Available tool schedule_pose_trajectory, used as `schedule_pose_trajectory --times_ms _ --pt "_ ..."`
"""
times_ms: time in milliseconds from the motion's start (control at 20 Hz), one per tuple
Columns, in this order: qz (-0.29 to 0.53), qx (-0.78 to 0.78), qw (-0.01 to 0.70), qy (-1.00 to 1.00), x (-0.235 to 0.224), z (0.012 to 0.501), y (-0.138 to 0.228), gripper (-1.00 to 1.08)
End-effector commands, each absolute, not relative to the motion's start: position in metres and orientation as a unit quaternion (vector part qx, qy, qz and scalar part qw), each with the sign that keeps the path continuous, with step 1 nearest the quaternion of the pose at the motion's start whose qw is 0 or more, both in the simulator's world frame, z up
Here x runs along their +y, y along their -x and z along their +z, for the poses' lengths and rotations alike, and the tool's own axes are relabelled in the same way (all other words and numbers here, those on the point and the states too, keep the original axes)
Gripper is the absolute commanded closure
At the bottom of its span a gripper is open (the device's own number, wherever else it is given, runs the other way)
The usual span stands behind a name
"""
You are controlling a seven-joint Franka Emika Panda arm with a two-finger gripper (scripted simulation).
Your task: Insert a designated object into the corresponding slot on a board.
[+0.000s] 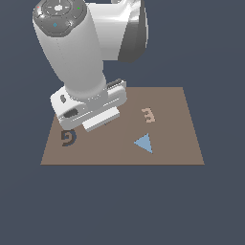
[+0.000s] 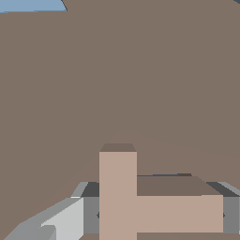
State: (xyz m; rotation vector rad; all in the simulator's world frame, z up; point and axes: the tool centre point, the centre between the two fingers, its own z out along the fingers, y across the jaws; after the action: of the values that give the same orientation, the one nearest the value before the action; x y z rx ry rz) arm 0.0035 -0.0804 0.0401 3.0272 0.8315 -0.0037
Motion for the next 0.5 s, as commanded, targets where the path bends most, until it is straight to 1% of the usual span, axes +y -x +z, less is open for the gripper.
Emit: schedule_pose_trajectory --times_ms 0,450 --pt "-0.001 0.276 0.001 -0.961 -0.0823 0.0406 -0.0016 1.08" --pt "-0.001 0.281 0.001 -0.96 -0.0841 0.0369 -0.0007 1.08"
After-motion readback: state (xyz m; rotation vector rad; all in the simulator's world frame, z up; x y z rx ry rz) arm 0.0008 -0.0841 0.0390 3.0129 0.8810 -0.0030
